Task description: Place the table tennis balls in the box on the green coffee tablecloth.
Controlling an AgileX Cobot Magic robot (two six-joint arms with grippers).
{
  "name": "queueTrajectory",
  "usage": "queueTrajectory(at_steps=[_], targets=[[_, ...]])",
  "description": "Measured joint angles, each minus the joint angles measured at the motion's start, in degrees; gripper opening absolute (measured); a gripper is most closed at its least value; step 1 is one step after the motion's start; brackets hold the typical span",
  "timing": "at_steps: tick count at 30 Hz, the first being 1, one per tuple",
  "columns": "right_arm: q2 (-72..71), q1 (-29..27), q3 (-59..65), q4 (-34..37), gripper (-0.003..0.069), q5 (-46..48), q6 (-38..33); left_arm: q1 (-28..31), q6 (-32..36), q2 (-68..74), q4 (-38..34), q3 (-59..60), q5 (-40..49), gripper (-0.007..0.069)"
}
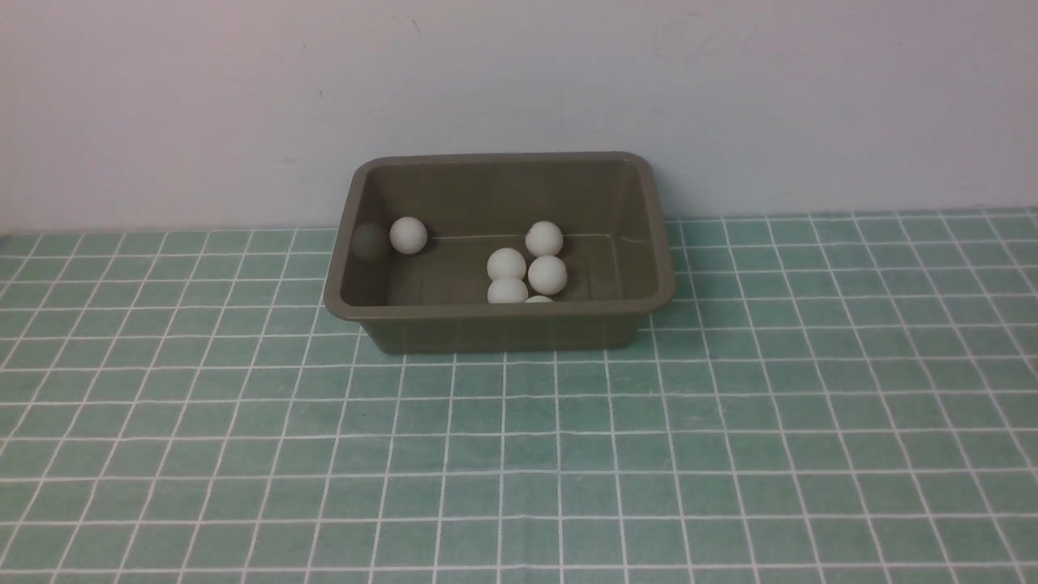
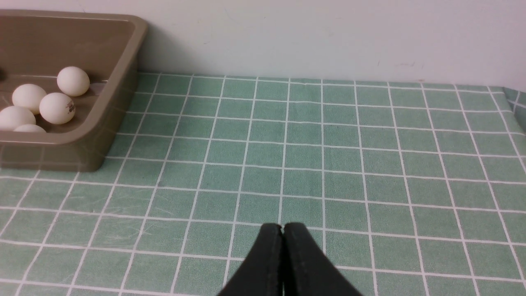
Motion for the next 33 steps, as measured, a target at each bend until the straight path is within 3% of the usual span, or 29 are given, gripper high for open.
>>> queueTrajectory(at_steps=[26,33], targets=[[0.0,0.0,0.0,-0.3,-0.0013,0.5,-0.1,0.0,0.0,-1.3,0.7,0.0,0.3,-0.0004],[-11.9,0.0,5.9,-0.7,-0.0013,1.2,-0.1,0.0,0.0,-1.3,0.8,0.0,0.3,-0.0004]])
